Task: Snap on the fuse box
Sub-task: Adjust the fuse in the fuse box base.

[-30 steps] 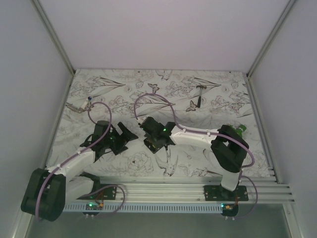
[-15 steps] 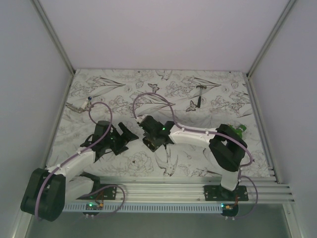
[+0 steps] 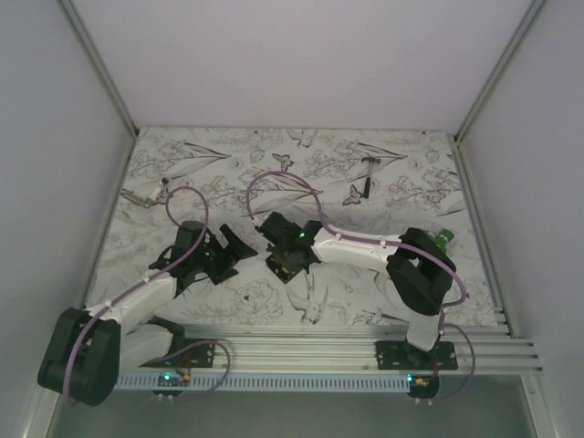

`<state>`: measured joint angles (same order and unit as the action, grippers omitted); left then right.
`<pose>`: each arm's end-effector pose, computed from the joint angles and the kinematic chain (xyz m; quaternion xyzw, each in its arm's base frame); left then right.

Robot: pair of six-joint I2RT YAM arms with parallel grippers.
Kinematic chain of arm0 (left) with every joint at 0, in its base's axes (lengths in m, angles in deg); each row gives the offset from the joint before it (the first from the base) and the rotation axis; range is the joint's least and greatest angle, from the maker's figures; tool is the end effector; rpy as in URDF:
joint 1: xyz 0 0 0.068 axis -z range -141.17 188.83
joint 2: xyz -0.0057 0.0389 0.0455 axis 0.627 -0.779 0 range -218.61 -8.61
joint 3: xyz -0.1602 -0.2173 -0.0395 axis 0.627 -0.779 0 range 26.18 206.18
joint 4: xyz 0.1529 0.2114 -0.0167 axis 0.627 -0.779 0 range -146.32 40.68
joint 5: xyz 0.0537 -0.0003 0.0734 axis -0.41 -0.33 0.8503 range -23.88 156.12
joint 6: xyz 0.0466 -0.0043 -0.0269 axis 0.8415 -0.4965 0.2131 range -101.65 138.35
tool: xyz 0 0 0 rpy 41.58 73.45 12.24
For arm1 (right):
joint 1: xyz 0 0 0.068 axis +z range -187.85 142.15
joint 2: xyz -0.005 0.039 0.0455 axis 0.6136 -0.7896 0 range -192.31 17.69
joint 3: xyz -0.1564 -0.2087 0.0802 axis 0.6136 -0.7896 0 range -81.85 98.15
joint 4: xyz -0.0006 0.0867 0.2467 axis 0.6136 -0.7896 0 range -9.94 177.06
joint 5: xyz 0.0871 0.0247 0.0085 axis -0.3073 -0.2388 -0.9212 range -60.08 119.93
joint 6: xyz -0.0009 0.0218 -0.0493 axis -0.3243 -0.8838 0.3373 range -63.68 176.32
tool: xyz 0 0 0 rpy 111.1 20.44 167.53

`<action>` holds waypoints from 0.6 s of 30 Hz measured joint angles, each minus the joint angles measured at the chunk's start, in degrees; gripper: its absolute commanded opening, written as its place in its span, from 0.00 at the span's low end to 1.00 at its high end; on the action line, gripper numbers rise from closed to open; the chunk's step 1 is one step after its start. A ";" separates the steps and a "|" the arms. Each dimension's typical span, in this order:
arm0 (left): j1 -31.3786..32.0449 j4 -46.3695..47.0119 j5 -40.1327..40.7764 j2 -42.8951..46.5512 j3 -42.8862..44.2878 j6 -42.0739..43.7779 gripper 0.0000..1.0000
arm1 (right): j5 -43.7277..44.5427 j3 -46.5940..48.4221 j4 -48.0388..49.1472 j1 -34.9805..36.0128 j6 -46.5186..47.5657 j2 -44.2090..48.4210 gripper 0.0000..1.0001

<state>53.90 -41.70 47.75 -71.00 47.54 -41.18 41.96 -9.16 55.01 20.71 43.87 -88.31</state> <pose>0.2016 -0.0660 0.1725 -0.2588 0.8332 -0.3954 0.2871 0.2024 0.3168 0.1840 -0.3599 0.9028 0.0398 0.2322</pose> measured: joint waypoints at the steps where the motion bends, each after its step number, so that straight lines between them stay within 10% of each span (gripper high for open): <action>1: 0.09 0.02 -0.04 -0.22 0.20 0.02 0.99 | -0.22 0.00 -0.61 0.00 -0.02 0.02 0.20; 9: 1.51 0.00 -0.44 -1.73 1.51 0.20 0.99 | -0.81 0.11 -1.88 -0.09 -0.02 2.29 0.34; 18: 3.21 0.04 -1.09 -3.98 3.21 0.46 0.99 | -4.28 0.02 -0.87 -2.80 0.00 5.35 0.26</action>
<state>57.11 -41.66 46.65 -74.98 50.76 -40.72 37.67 -9.14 54.14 17.92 43.87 -82.95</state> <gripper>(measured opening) 0.992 0.282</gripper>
